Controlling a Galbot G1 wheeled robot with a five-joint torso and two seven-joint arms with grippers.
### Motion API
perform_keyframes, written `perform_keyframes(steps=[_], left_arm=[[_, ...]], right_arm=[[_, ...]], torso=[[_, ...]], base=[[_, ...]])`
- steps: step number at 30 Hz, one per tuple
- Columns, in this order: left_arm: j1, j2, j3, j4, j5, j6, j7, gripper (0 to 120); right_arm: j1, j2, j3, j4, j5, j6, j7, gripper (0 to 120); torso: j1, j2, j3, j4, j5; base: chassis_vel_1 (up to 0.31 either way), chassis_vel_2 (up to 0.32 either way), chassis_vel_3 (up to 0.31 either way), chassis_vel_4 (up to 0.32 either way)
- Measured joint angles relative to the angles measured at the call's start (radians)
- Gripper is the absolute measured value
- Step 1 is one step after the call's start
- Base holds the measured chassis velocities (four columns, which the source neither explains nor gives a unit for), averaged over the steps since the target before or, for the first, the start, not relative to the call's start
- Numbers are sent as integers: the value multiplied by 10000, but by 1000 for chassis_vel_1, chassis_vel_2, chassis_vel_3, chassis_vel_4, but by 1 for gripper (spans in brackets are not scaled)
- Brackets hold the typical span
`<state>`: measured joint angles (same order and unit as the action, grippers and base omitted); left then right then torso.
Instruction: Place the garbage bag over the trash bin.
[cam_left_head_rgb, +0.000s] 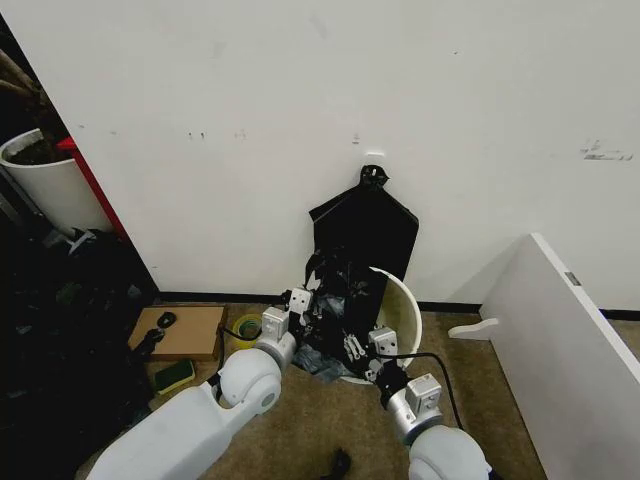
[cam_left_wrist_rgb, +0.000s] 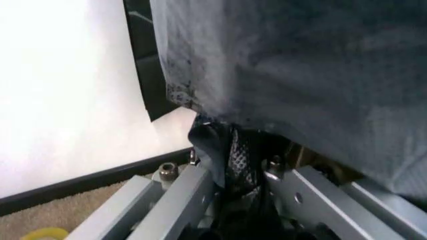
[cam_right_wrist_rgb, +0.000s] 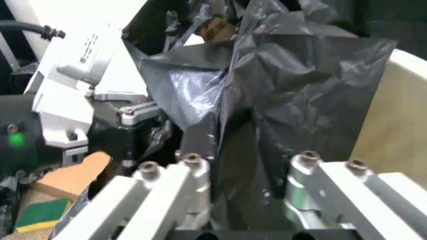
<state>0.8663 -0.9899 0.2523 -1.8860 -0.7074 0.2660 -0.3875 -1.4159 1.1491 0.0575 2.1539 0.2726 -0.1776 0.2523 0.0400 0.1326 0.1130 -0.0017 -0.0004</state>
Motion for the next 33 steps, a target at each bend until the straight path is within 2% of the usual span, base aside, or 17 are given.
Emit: perform_keyframes(steps=[4,5,6,15,18,24,33], left_arm=[[1,0,0,0,0,0,0,1],[63,31,-45,8,42,0,11,1],[105,44,-96,6,87,-10,25,1],[308,189,-414,-187,153,-60,104,1],[433,299,-633,-248,198,-92,144,1],[719,460,-996,-318,279,-167,226,1],[1160,635,-1455,-514,349,-228,323,1]], right_arm=[[0,0,1,0,3,0,2,19],[8,4,11,5,64,7,39,3],[8,25,12,6,78,7,54,0],[16,199,164,22,556,-46,437,0],[148,260,504,159,1363,-180,853,0],[328,206,1028,253,2037,-350,1428,0],[578,167,1352,-156,2478,-581,2094,0]], torso=[[0,0,0,0,0],[0,0,0,1,0],[0,0,0,1,-1],[0,0,0,0,0],[0,0,0,1,0],[0,0,0,1,0],[0,0,0,2,0]], base=[[0,0,0,0],[0,0,0,0],[0,0,0,0],[0,0,0,0],[0,0,0,0],[0,0,0,0],[0,0,0,0]])
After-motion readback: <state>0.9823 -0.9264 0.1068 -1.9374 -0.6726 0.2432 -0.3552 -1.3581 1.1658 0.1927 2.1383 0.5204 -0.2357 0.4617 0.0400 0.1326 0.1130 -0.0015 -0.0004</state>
